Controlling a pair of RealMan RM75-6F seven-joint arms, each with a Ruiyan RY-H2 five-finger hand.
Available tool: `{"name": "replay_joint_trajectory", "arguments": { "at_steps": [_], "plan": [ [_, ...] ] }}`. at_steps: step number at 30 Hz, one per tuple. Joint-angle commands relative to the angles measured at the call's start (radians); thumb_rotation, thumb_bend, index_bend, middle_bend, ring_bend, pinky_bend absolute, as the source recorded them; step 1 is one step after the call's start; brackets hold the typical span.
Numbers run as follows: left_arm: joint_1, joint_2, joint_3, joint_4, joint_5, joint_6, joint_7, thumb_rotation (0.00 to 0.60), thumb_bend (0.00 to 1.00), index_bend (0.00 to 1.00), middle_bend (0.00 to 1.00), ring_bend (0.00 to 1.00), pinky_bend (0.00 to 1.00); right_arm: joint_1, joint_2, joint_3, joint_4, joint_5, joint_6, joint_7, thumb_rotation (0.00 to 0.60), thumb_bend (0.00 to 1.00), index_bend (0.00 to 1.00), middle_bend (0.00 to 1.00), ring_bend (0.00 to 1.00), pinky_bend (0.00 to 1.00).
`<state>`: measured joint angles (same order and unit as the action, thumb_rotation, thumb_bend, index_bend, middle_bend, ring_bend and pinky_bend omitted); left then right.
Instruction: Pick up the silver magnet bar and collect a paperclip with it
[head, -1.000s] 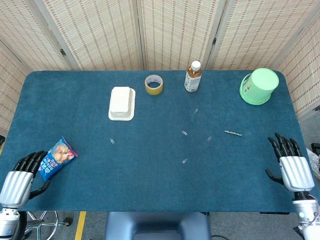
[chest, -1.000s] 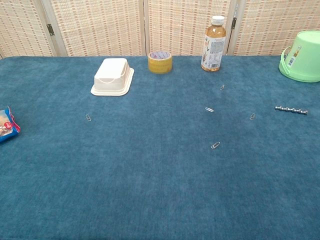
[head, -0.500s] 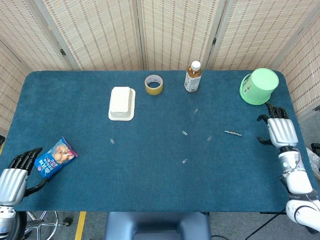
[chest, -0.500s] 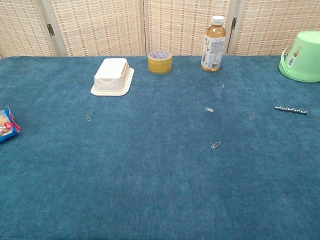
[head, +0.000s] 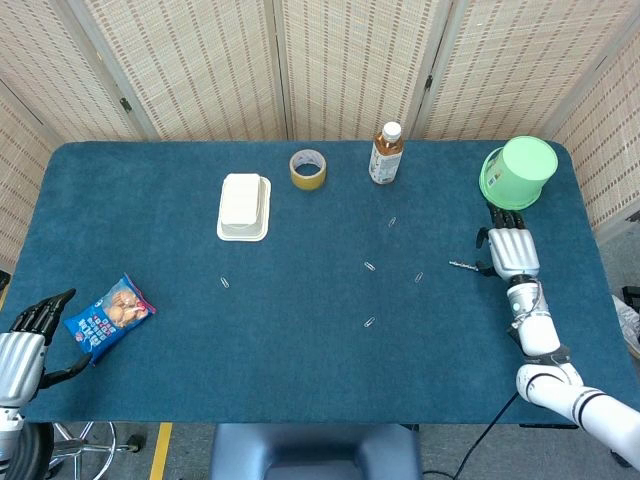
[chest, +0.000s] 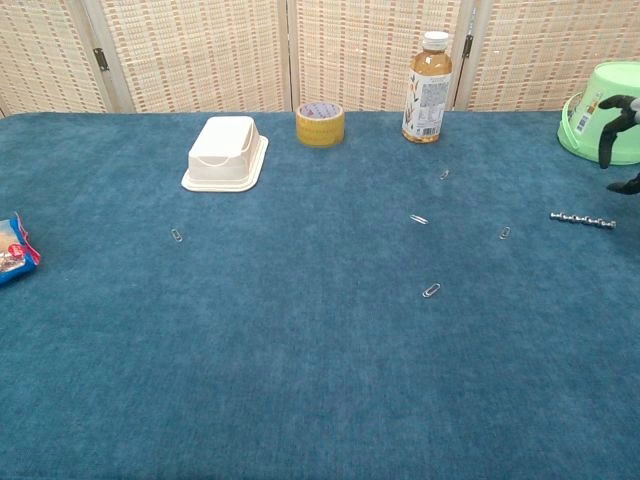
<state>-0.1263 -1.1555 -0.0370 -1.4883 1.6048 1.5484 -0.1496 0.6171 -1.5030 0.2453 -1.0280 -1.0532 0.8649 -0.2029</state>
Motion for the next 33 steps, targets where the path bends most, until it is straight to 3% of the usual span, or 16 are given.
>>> {"name": "replay_joint_trajectory", "arguments": {
  "at_steps": [1, 20, 29, 33],
  "plan": [
    [-0.001, 0.001, 0.003, 0.006, 0.008, 0.005, -0.014, 0.600, 0.25, 0.03, 0.20, 0.19, 0.24, 0.035, -0.059, -0.001, 0.069, -0.011, -0.035, 0.031, 0.600, 0.31, 0.49, 0.03, 0.03, 0.00],
    [0.023, 0.037, 0.023, -0.022, 0.041, 0.053, -0.061, 0.600, 0.26, 0.03, 0.20, 0.19, 0.24, 0.074, -0.223, 0.020, 0.277, 0.066, -0.104, -0.008, 0.600, 0.33, 0.49, 0.04, 0.05, 0.00],
    [0.030, 0.046, 0.022, -0.018, 0.033, 0.060, -0.072, 0.600, 0.26, 0.03, 0.20, 0.19, 0.24, 0.095, -0.246, 0.030, 0.296, 0.056, -0.123, 0.003, 0.600, 0.34, 0.51, 0.05, 0.06, 0.00],
    [0.032, 0.048, 0.021, -0.023, 0.035, 0.065, -0.066, 0.600, 0.27, 0.03, 0.20, 0.19, 0.24, 0.099, -0.252, 0.029, 0.309, 0.051, -0.133, 0.005, 0.600, 0.40, 0.52, 0.05, 0.06, 0.00]
  ]
}}
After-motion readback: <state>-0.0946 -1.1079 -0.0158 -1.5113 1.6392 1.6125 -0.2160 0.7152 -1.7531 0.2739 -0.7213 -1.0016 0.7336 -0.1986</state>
